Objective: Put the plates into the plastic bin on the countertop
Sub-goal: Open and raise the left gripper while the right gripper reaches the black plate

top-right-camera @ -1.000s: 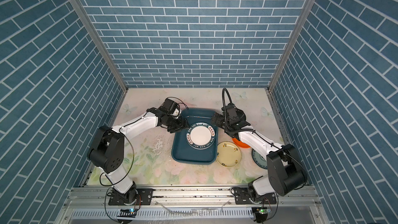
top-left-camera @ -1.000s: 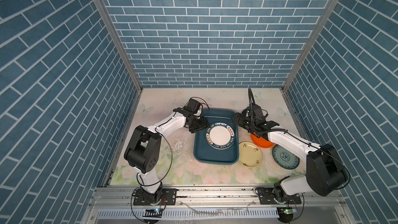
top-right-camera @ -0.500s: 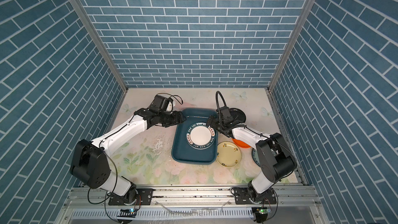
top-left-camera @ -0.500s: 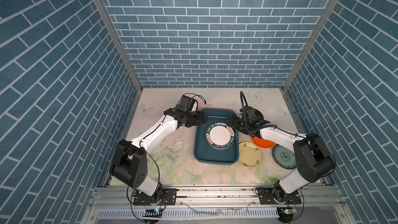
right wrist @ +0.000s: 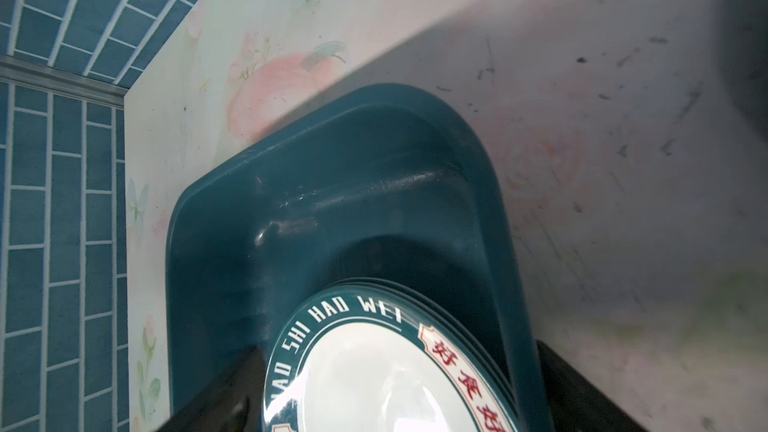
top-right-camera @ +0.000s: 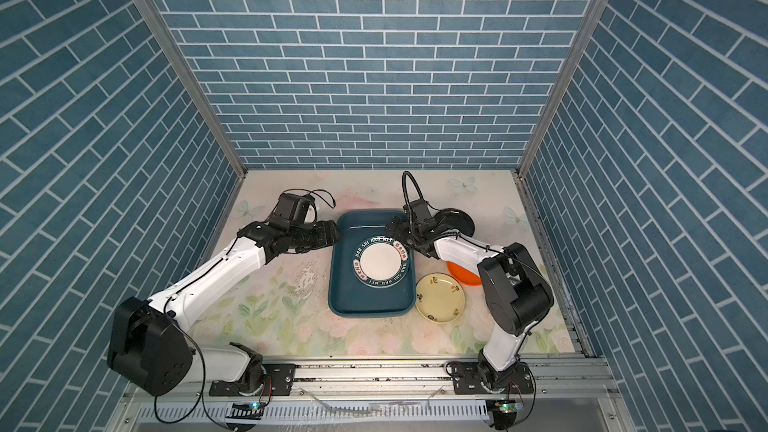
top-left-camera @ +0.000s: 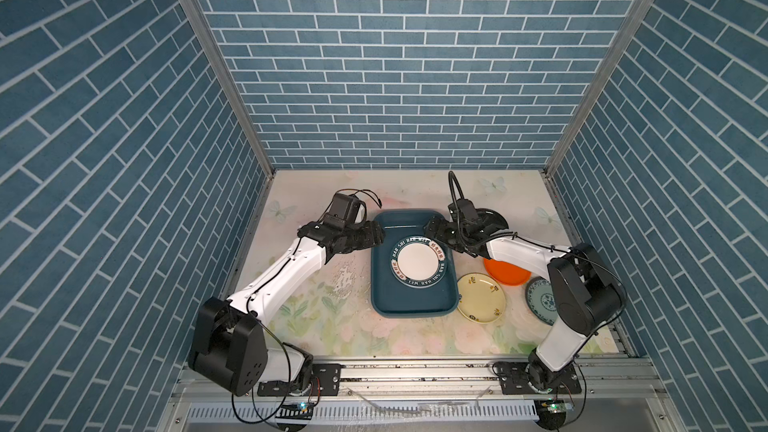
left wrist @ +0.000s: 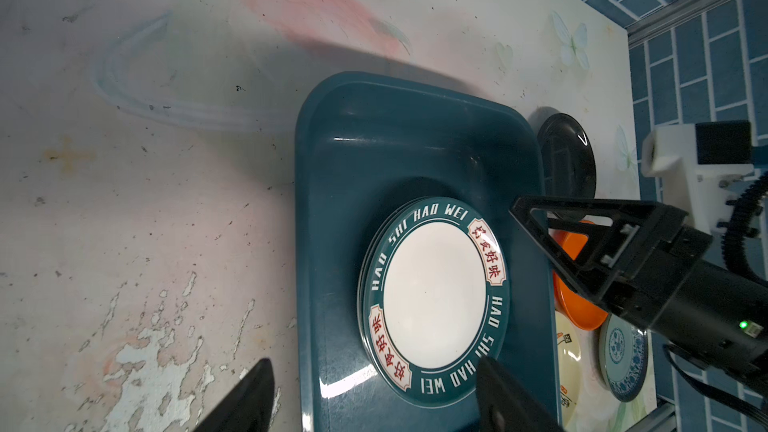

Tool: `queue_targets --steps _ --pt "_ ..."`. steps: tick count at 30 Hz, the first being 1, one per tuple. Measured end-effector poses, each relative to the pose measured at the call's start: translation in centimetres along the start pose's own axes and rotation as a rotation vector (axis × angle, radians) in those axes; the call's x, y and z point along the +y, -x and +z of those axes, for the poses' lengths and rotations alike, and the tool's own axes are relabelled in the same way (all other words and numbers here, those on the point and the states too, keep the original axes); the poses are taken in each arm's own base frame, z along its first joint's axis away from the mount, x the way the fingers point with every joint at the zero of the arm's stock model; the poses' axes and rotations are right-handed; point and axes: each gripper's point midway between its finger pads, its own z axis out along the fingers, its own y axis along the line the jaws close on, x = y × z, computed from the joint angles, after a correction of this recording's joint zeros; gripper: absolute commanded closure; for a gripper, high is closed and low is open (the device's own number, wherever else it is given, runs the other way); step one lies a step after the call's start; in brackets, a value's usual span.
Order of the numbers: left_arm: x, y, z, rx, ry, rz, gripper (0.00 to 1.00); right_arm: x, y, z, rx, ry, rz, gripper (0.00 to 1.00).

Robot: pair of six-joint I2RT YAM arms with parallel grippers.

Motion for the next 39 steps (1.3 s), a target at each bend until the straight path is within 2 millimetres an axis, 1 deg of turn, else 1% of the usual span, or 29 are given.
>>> queue_targets --steps 5,8,10,11,13,14,17,19,21,25,28,30,31,34,37,39 --pt "0.1 -0.2 -0.2 -0.009 -0.008 -0.001 0.22 1.6 -0.1 0.5 0.014 0.029 -0.014 0.03" --pt "-0.2 -0.3 -0.3 -0.016 -0.026 0.002 0.20 1.7 0.2 0.1 0.001 0.020 -0.027 0.03" --pt "-0.6 -0.3 -0.3 -0.018 -0.043 0.009 0.19 1.3 0.8 -0.7 -0.020 -0.005 -0.037 0.03" --pt "-1.1 -0.3 -0.3 -0.022 -0.061 0.020 0.18 1.1 1.2 -1.4 -0.033 -0.014 -0.044 0.03" --pt "-2.2 -0.3 -0.3 -0.026 -0.096 0.044 0.18 0.6 2.5 -3.2 -0.075 -0.023 -0.038 0.04" --pt "-2.9 -0.4 -0.2 -0.021 -0.118 0.065 0.18 0.1 3.5 -4.4 -0.104 -0.027 -0.026 0.04" --pt "-5.5 -0.6 0.3 -0.008 -0.177 0.125 0.17 -2.3 6.3 -7.6 -0.182 -0.061 0.014 0.03" --pt "-7.6 -0.4 1.1 -0.005 -0.226 0.166 0.14 -4.4 7.8 -9.0 -0.204 -0.107 0.036 0.03" --pt "-9.5 -0.3 1.9 -0.004 -0.275 0.196 0.13 -6.4 8.3 -9.8 -0.190 -0.167 0.049 0.02" --pt "-14.0 -0.1 4.4 -0.001 -0.382 0.250 0.13 -10.8 7.9 -11.1 -0.134 -0.293 0.054 0.02" --pt "-17.6 -0.7 6.0 0.003 -0.467 0.293 0.13 -13.1 8.2 -12.3 -0.121 -0.332 0.061 0.02" --pt "-19.8 -1.4 6.6 0.011 -0.523 0.318 0.12 -14.5 8.5 -13.0 -0.127 -0.338 0.071 0.02" --pt "-20.8 -1.7 6.9 0.014 -0.551 0.331 0.08 -15.2 8.7 -13.3 -0.127 -0.338 0.083 0.02" --pt "-23.4 -2.3 7.1 0.018 -0.622 0.356 0.05 -17.2 9.3 -13.9 -0.124 -0.333 0.117 0.02" --pt "-25.3 -2.5 6.8 0.013 -0.671 0.376 0.01 -18.8 10.2 -13.8 -0.126 -0.305 0.157 0.02" --pt "-26.1 -2.5 6.4 0.005 -0.691 0.385 0.00 -20.2 10.6 -13.4 -0.123 -0.299 0.191 0.02"
